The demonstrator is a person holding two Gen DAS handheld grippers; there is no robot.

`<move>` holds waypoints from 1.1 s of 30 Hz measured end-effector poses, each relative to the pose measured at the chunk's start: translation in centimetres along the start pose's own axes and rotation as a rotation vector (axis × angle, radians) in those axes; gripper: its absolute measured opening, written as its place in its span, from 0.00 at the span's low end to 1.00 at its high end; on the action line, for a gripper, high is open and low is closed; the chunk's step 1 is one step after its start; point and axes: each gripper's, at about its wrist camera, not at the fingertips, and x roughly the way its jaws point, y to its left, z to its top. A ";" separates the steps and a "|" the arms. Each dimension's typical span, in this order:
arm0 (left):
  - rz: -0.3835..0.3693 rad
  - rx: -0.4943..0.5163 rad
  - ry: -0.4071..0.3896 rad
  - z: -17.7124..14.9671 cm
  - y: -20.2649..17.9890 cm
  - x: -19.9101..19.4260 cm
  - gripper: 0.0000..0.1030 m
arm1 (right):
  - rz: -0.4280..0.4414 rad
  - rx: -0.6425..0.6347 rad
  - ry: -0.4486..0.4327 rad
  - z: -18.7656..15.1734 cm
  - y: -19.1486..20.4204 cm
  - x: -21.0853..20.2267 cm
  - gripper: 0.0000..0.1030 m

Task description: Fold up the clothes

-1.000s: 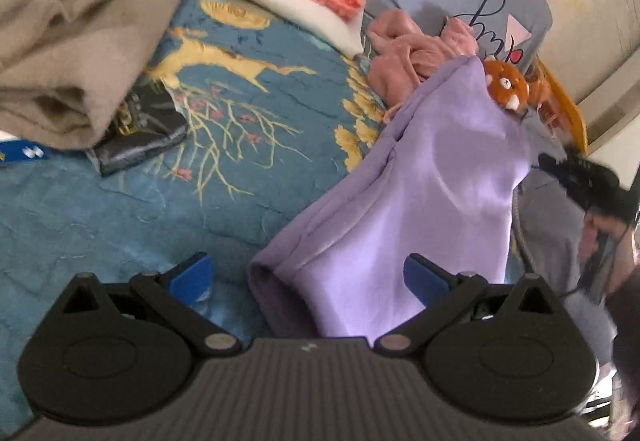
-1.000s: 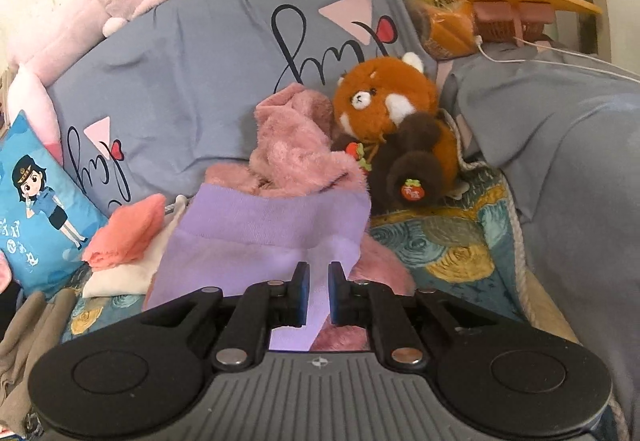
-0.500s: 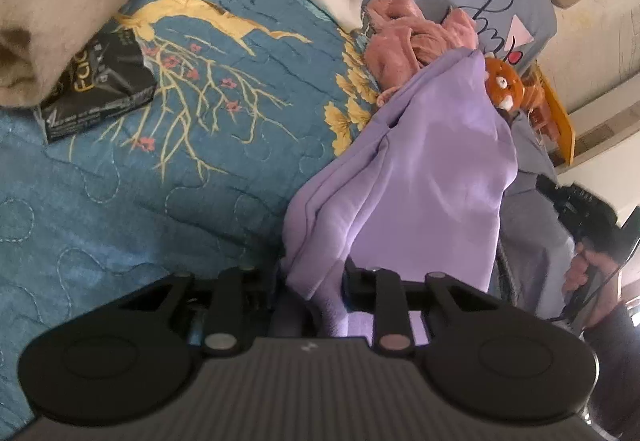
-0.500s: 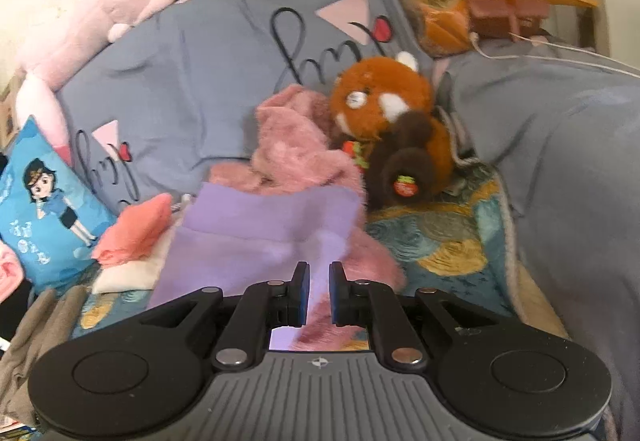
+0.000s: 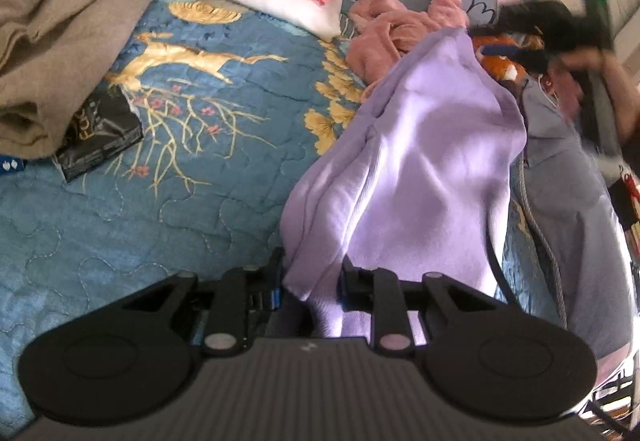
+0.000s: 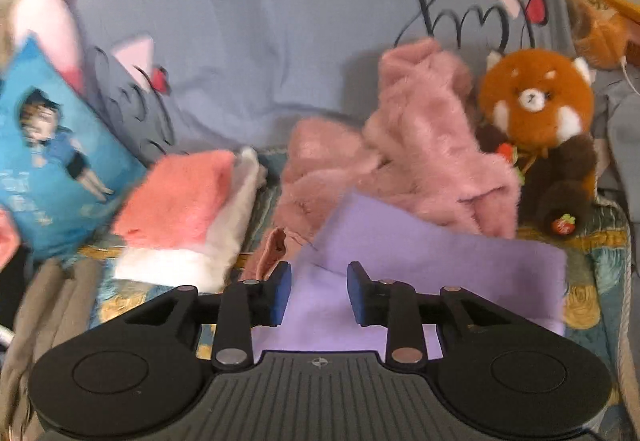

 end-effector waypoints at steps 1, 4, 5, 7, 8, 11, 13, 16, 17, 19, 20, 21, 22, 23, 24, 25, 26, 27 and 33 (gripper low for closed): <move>-0.005 -0.012 0.005 0.0 0.3 0.0 0.25 | -0.051 0.025 0.039 0.7 0.8 0.9 0.34; -0.020 -0.036 0.017 0.3 0.7 0.2 0.25 | -0.163 0.100 0.123 2.0 2.4 3.2 0.41; -0.023 -0.039 0.019 0.3 0.8 0.2 0.25 | -0.195 0.110 0.138 2.2 2.7 3.7 0.44; -0.030 -0.048 0.022 0.4 1.0 0.2 0.25 | -0.248 0.117 0.165 2.2 3.3 4.7 0.47; -0.034 -0.055 0.024 0.4 1.1 0.2 0.25 | -0.264 0.128 0.175 2.3 3.4 5.1 0.48; -0.046 -0.073 0.030 0.5 1.5 0.3 0.25 | -0.270 0.156 0.188 2.6 3.6 5.9 0.59; -0.052 -0.083 0.035 0.6 1.7 0.4 0.25 | -0.297 0.122 0.212 2.7 4.0 6.7 0.57; -0.056 -0.089 0.037 0.7 1.7 0.5 0.25 | -0.324 0.157 0.213 2.7 3.3 7.0 0.35; -0.057 -0.092 0.037 0.7 1.7 0.4 0.25 | -0.320 0.187 0.207 2.7 2.8 6.9 0.33; -0.059 -0.097 0.038 0.8 1.8 0.4 0.25 | -0.297 0.221 0.194 2.7 1.8 6.5 0.24; -0.061 -0.100 0.039 0.8 1.8 0.4 0.25 | -0.283 0.230 0.188 2.6 1.5 6.2 0.23; -0.062 -0.102 0.039 0.8 1.8 0.3 0.25 | -0.266 0.241 0.178 2.5 1.1 5.7 0.20; -0.064 -0.104 0.038 0.8 1.8 0.2 0.25 | -0.246 0.255 0.156 2.4 0.8 5.0 0.18; -0.064 -0.100 0.036 0.9 1.7 0.2 0.25 | -0.226 0.263 0.127 2.3 0.6 4.0 0.18; -0.061 -0.092 0.032 0.8 1.5 0.1 0.25 | -0.209 0.266 0.103 2.2 0.5 3.0 0.18; -0.059 -0.082 0.024 0.8 1.3 -0.2 0.25 | -0.185 0.273 0.081 2.0 0.3 1.7 0.17; -0.061 -0.077 0.017 0.8 1.2 -0.4 0.25 | -0.159 0.282 0.059 1.9 -0.1 0.3 0.17; -0.066 -0.075 0.006 0.8 1.1 -0.8 0.25 | -0.129 0.288 0.034 1.6 -0.5 -1.4 0.17; -0.047 -0.023 -0.129 0.5 -0.6 -4.4 0.24 | 0.079 0.307 -0.135 0.4 -3.5 -13.2 0.16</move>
